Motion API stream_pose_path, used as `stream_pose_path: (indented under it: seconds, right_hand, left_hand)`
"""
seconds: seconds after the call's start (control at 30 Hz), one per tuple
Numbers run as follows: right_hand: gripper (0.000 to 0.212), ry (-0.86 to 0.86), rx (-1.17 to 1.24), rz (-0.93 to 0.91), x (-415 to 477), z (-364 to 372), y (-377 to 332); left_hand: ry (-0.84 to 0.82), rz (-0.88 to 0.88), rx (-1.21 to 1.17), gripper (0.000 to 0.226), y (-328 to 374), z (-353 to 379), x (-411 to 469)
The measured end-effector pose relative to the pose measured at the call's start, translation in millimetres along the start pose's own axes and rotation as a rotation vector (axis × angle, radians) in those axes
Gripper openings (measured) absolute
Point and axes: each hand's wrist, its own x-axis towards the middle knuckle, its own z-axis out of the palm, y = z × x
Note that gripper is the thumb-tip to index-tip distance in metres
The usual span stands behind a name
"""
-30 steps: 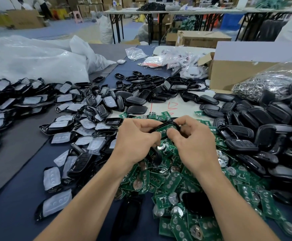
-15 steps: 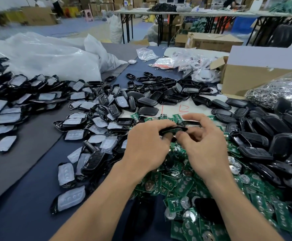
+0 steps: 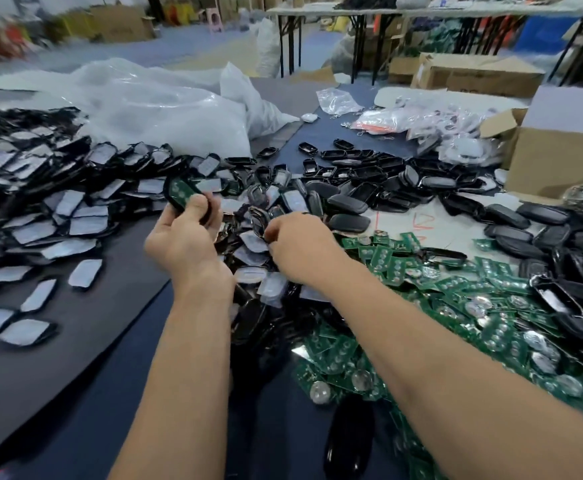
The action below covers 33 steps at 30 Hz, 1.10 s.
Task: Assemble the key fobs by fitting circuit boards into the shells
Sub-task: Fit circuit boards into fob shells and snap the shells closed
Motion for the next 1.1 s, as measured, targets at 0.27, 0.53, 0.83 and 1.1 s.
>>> stream_pose_path:
  seconds: [0.27,0.53,0.83,1.1]
  right_hand:
    - [0.029,0.004,-0.164,0.021,13.2,-1.7,2.9]
    - [0.006,0.168,0.070,0.138,4.0,-9.4,16.5]
    - [0.009,0.279,-0.162,-0.139,16.7,-1.0,-30.0]
    - [0.019,0.089,-0.244,0.054,34.8,7.9,-24.5]
  left_hand:
    - [-0.077,-0.011,0.079,0.022,-10.1,11.5,-13.7]
    - [-0.071,-0.009,0.065,0.022,-5.9,11.3,-18.2]
    - [-0.045,0.035,0.049,0.023,-2.8,10.8,-13.1]
    - [-0.034,0.102,0.086,0.014,-6.1,11.3,-11.2]
